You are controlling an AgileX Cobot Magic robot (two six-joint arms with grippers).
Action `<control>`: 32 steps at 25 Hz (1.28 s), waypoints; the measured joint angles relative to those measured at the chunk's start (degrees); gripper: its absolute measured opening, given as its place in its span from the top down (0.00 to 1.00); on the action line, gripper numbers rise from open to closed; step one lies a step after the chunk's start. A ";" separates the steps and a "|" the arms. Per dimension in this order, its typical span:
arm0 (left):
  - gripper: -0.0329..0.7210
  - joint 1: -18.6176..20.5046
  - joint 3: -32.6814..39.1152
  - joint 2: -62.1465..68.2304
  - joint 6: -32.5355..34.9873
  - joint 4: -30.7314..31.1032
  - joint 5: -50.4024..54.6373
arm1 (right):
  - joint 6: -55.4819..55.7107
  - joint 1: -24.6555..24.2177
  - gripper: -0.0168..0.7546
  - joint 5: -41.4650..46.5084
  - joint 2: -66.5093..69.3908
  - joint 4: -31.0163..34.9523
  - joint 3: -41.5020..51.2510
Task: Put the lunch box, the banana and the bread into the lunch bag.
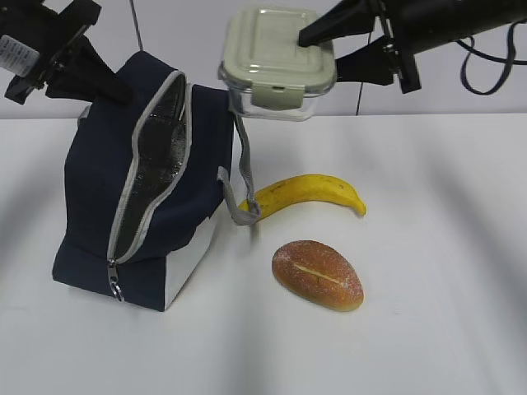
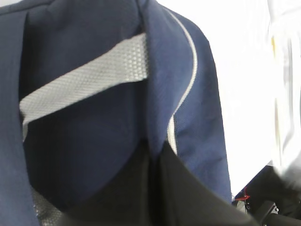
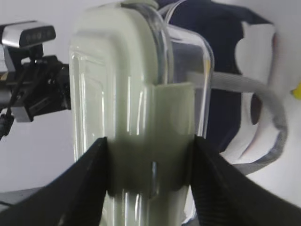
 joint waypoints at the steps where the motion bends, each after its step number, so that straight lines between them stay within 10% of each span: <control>1: 0.96 0.00 0.00 0.00 0.00 -0.05 0.00 | 0.49 1.53 0.49 0.15 0.00 0.00 -0.18; 32: 0.96 0.00 0.00 0.00 -0.19 -0.75 0.22 | 7.42 18.06 0.49 -21.13 5.82 -10.71 -0.53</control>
